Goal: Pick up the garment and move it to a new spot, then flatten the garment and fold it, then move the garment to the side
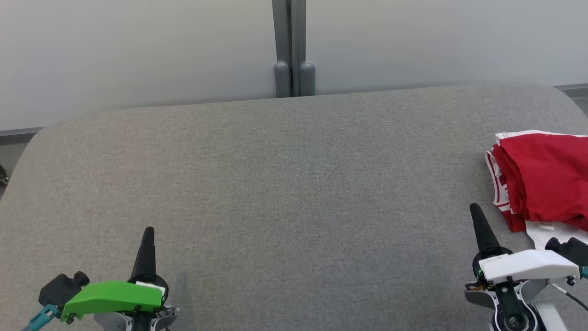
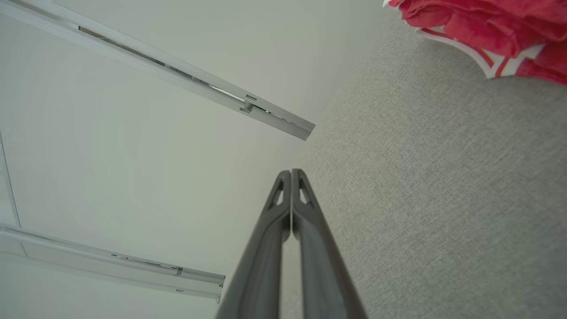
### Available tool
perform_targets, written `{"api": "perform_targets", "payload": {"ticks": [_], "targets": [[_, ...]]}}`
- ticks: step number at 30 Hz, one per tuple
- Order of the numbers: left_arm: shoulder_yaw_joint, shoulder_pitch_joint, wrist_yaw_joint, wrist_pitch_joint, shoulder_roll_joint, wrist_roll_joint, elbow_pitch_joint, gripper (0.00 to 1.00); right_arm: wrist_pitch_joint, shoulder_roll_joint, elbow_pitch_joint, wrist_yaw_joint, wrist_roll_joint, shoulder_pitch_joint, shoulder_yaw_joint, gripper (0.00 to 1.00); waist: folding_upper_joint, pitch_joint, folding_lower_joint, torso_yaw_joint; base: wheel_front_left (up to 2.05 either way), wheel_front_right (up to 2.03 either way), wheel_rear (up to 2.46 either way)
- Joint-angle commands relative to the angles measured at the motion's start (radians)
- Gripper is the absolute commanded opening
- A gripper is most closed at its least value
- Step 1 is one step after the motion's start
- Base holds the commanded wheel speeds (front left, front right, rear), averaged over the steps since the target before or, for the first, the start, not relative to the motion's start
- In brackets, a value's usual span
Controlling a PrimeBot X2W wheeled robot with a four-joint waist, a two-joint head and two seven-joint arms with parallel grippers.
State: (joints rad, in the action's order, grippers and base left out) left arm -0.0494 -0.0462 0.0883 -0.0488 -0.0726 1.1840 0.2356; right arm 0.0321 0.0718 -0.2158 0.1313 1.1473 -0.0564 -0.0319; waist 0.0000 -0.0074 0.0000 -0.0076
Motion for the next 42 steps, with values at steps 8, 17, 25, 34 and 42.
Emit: {"api": "perform_targets", "payload": {"ticks": [8,17,25,34,42], "targets": [[0.029,-0.033,0.013,0.025,-0.005,0.089,-0.003,0.00,-0.027,-0.001,0.000,0.000,0.093,-0.028,-0.016,0.00,0.0000,0.001,0.0000,0.001,0.00,0.00,0.00],[0.049,-0.041,0.020,0.048,-0.005,0.162,-0.001,0.00,-0.050,-0.004,-0.006,-0.001,0.169,-0.036,-0.027,0.00,0.0000,0.003,0.0000,0.002,0.00,0.00,0.00],[0.068,-0.046,0.026,0.067,-0.004,0.225,0.001,0.00,-0.068,-0.006,-0.011,-0.001,0.234,-0.040,-0.037,0.00,0.0000,0.004,0.0000,0.003,0.00,0.00,0.00],[0.086,-0.053,0.030,0.088,-0.003,0.288,0.003,0.00,-0.087,-0.008,-0.016,0.000,0.301,-0.043,-0.046,0.00,0.0000,0.006,0.0000,0.004,0.00,0.00,0.00],[0.103,-0.057,0.035,0.105,-0.002,0.341,0.005,0.00,-0.105,-0.009,-0.020,0.000,0.356,-0.049,-0.055,0.00,0.0000,0.007,0.0000,0.005,0.00,0.00,0.00]]}}
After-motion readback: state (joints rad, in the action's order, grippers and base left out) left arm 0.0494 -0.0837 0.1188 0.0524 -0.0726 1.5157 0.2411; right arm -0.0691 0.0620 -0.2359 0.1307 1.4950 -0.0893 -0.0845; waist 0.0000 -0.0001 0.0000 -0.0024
